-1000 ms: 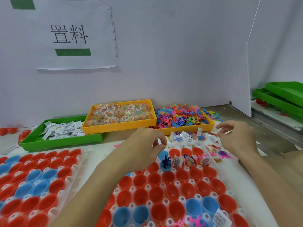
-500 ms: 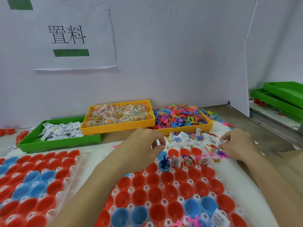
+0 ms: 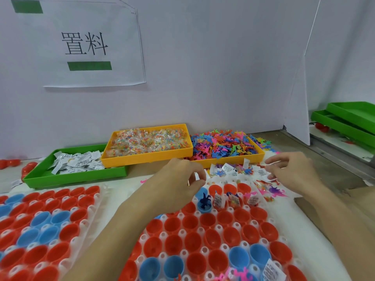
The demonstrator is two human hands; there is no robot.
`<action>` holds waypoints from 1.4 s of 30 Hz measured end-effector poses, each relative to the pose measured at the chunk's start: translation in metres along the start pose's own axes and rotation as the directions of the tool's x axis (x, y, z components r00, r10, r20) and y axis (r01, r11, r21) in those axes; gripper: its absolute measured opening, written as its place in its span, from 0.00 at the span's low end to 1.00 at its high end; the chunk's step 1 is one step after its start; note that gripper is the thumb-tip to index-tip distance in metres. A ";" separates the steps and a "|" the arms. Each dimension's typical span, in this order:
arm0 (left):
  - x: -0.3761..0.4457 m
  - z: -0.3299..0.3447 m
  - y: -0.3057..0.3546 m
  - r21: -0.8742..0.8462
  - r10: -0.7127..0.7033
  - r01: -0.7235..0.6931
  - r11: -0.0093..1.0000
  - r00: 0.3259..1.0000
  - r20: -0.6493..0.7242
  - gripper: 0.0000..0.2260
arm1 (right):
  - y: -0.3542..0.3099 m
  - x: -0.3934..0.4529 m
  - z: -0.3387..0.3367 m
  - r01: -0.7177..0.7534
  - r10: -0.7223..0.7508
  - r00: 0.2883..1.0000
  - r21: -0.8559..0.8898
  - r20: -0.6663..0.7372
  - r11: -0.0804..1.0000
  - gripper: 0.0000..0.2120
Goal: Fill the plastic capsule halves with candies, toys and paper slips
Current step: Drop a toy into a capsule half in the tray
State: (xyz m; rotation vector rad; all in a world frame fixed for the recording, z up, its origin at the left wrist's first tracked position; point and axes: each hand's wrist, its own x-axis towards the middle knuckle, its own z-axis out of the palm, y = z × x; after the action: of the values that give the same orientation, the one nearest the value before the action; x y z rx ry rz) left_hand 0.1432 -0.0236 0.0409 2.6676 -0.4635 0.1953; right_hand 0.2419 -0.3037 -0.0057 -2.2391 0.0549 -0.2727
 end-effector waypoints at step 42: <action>0.000 -0.004 0.013 -0.718 -0.172 0.007 0.696 0.972 -0.157 0.09 | -0.086 -0.068 0.029 0.257 -0.511 0.818 0.628 0.263 0.735 0.07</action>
State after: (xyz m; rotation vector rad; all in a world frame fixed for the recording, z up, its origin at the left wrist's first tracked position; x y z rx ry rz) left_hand 0.1385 -0.0328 0.0492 1.8586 -0.2567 0.2143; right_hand 0.1774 -0.2179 0.0308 -1.6312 -0.6724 -0.0090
